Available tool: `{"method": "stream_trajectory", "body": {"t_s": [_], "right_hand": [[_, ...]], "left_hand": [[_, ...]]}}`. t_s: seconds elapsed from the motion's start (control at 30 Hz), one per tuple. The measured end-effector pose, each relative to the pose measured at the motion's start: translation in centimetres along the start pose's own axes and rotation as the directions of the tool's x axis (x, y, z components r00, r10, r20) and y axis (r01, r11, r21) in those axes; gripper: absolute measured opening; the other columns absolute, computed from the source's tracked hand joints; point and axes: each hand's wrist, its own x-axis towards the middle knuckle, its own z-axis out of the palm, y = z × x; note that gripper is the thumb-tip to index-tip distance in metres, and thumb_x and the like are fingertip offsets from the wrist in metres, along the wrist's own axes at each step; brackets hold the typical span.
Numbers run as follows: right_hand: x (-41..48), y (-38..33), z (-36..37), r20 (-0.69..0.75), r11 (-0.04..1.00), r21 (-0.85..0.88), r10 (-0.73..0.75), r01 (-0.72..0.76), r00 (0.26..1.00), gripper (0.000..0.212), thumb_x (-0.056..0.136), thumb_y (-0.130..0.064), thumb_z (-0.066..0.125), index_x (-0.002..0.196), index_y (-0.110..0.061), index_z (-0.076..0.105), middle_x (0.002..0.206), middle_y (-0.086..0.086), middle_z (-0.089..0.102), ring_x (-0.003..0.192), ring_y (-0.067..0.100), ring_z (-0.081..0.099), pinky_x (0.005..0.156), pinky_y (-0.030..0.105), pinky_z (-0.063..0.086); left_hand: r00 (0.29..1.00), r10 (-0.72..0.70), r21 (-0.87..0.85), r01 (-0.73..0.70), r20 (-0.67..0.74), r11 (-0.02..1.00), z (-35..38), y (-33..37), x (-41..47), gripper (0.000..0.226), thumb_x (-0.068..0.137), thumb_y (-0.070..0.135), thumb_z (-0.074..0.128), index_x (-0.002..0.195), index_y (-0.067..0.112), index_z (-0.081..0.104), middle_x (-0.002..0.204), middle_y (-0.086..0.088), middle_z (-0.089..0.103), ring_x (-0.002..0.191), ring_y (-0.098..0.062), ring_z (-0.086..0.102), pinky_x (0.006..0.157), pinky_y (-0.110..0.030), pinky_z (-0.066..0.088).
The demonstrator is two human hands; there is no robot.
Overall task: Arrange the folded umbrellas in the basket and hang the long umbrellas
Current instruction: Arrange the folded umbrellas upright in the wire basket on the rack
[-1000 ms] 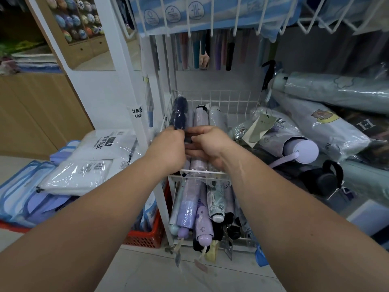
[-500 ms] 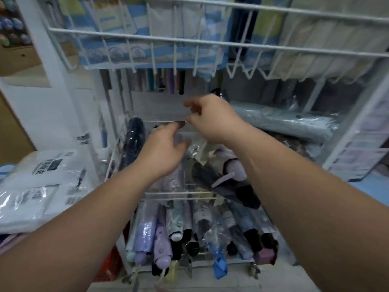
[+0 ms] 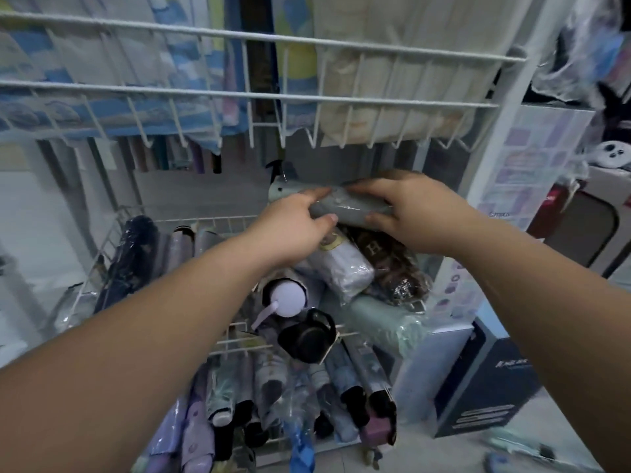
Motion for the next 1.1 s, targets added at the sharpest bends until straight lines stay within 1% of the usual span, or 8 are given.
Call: {"method": "stream_trajectory", "body": {"t_s": [0.17,0.43,0.6,0.73,0.83,0.93,1.0,1.1], "right_hand": [[0.8,1.1,0.5,0.031,0.997,-0.084,0.0,0.002,1.0,0.051,0.097,-0.05,0.05,0.146,-0.048,0.035,0.135,0.006,0.06,0.118,0.031,0.058,0.091,0.04,0.051],[1.0,-1.6,0.1,-0.067,0.998,0.05,-0.043,0.046,0.997,0.046,0.095,-0.044,0.057,0.14,-0.039,0.048,0.128,-0.002,0.064,0.118,0.026,0.058,0.086,0.034,0.046],[2.7,-6.9,0.2,-0.058,0.97,0.235,-0.051,0.064,0.997,0.045,0.094,-0.042,0.061,0.138,-0.038,0.051,0.136,-0.007,0.06,0.122,0.02,0.057,0.098,0.036,0.048],[4.9,-12.4,1.8,0.065,0.844,0.533,0.025,-0.056,0.998,0.044,0.094,-0.039,0.064,0.137,-0.03,0.055,0.137,-0.002,0.058,0.113,0.019,0.059,0.09,0.028,0.047],[6.5,-16.8,2.3,0.133,0.818,0.563,0.049,-0.116,0.99,0.043,0.096,-0.033,0.061,0.137,-0.022,0.056,0.131,0.006,0.062,0.105,0.025,0.062,0.083,0.029,0.049],[7.3,-21.2,3.3,0.236,0.75,0.637,0.028,-0.176,0.971,0.041,0.097,-0.025,0.058,0.133,-0.006,0.057,0.126,0.017,0.064,0.112,0.034,0.062,0.094,0.035,0.051],[7.3,-23.5,4.8,0.272,0.638,0.729,0.059,-0.246,0.96,0.041,0.095,-0.021,0.062,0.132,-0.003,0.057,0.124,0.017,0.066,0.11,0.034,0.064,0.096,0.043,0.052],[6.6,-25.4,7.5,0.341,0.341,0.868,0.12,-0.361,0.932,0.049,0.093,-0.01,0.065,0.14,-0.011,0.051,0.119,0.01,0.066,0.1,0.026,0.065,0.085,0.035,0.056]], "left_hand": [[1.0,0.001,-0.038,-0.001,-0.013,0.999,0.2,0.4,0.2,0.052,0.096,0.031,0.06,0.145,0.042,0.045,0.093,-0.005,0.072,0.092,-0.02,0.067,0.088,-0.038,0.055],[0.979,-0.006,-0.188,-0.033,-0.205,0.982,-0.8,-1.2,-1.2,0.043,0.098,0.029,0.058,0.139,0.042,0.053,0.087,0.0,0.063,0.082,-0.019,0.063,0.072,-0.033,0.053],[0.927,-0.094,-0.313,-0.027,-0.364,0.949,-3.2,-4.3,-3.8,0.043,0.1,0.029,0.058,0.14,0.04,0.051,0.103,0.006,0.059,0.082,-0.013,0.062,0.064,-0.024,0.051],[0.906,-0.259,-0.609,0.003,-0.334,0.793,-6.1,-7.2,-5.1,0.05,0.101,0.015,0.055,0.148,0.027,0.042,0.123,0.005,0.058,0.099,-0.017,0.068,0.089,-0.034,0.058],[0.908,-0.298,-0.693,0.013,-0.294,0.721,-8.2,-9.4,-5.3,0.049,0.101,0.007,0.053,0.148,0.018,0.043,0.13,-0.003,0.063,0.104,-0.022,0.069,0.085,-0.029,0.057],[0.909,-0.31,-0.675,0.044,-0.278,0.736,-10.0,-12.0,-5.6,0.048,0.097,0.004,0.056,0.143,0.016,0.051,0.125,-0.011,0.068,0.103,-0.024,0.071,0.089,-0.035,0.058],[0.908,-0.327,-0.627,0.097,-0.263,0.773,-11.2,-13.7,-6.3,0.05,0.094,0.002,0.058,0.142,0.016,0.053,0.124,-0.014,0.068,0.104,-0.025,0.07,0.09,-0.036,0.057],[0.915,-0.317,-0.528,0.146,-0.249,0.836,-12.2,-15.6,-7.4,0.051,0.092,0.0,0.061,0.14,0.015,0.055,0.133,-0.007,0.062,0.107,-0.019,0.067,0.093,-0.032,0.056]]}}
